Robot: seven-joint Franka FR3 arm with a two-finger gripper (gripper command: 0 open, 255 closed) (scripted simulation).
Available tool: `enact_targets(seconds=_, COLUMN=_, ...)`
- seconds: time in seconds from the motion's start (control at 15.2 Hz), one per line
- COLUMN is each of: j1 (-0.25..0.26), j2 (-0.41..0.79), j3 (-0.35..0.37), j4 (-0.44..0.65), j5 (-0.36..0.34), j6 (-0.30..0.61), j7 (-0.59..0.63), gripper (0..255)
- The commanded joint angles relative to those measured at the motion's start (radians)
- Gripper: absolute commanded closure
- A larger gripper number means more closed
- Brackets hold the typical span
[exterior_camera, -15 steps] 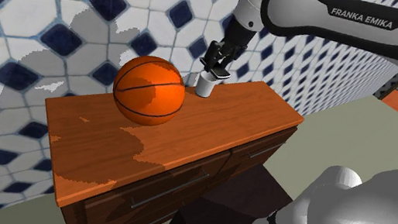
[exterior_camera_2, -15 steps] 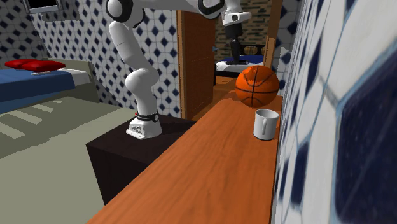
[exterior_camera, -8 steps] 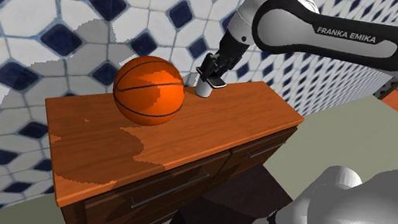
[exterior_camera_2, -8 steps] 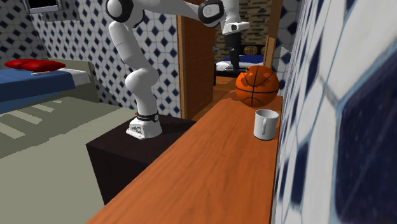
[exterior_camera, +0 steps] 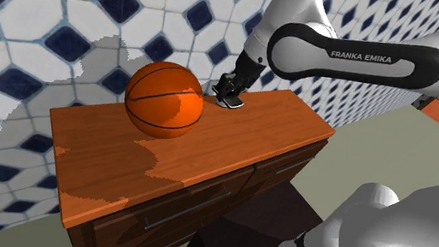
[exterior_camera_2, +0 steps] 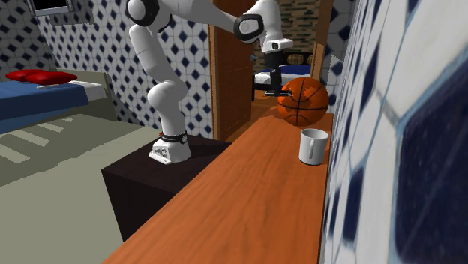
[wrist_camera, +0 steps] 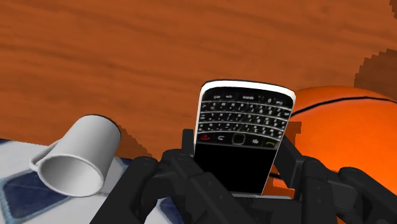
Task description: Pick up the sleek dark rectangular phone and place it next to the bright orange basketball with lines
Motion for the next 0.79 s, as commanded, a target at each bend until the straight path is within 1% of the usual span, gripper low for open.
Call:
enact_targets(seconds=0.0, j1=0.0, j2=0.002, j3=0.001, j4=-0.024, j5=0.0, j6=0.027, j7=0.003, gripper=255)
enact_targets(seconds=0.73, j1=-0.001, j2=0.05, j3=0.002, j4=-0.132, j5=-0.006, j6=0.183, j7=0.01, gripper=255)
